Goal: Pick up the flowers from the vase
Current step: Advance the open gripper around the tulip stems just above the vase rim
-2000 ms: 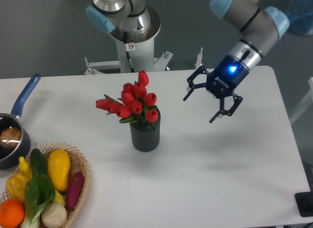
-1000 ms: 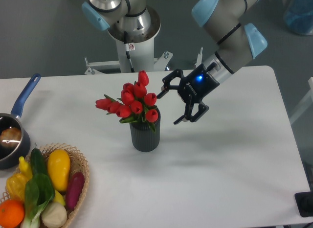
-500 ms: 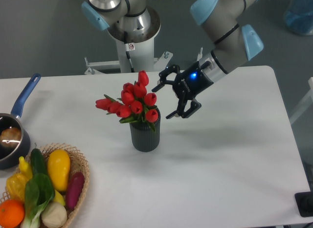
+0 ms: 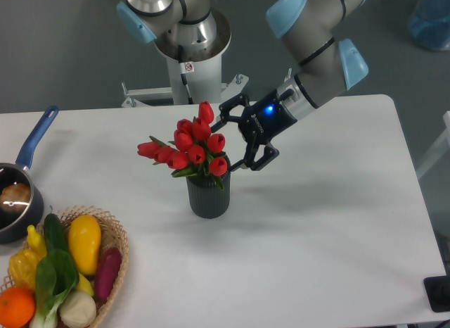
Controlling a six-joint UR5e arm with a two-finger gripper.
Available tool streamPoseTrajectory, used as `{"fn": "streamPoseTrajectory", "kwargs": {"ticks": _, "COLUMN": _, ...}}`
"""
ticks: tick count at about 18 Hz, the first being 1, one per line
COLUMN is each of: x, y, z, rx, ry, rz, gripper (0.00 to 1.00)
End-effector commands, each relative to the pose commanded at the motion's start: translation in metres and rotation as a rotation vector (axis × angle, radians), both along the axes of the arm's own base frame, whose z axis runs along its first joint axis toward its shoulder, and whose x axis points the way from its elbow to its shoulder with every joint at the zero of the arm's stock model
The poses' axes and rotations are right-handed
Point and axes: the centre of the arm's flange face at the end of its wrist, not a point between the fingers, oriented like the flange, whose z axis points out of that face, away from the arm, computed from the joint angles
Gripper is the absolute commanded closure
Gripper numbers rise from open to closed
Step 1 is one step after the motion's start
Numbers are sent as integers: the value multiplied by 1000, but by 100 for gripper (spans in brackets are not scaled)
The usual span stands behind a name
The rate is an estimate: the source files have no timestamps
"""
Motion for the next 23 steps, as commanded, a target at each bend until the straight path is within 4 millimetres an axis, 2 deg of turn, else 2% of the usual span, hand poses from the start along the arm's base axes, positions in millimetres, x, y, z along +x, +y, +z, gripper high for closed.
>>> {"fn": "streamPoseTrajectory", "kwargs": {"ticks": 9, "x": 13, "y": 13, "z": -6, "rx": 24, "ry": -17, "rz": -13, "gripper": 0}}
{"fn": "streamPoseTrajectory", "kwargs": {"ticks": 23, "x": 15, "y": 10, "z": -12, "rx": 12, "ry": -26, "rz": -13, "gripper": 0}}
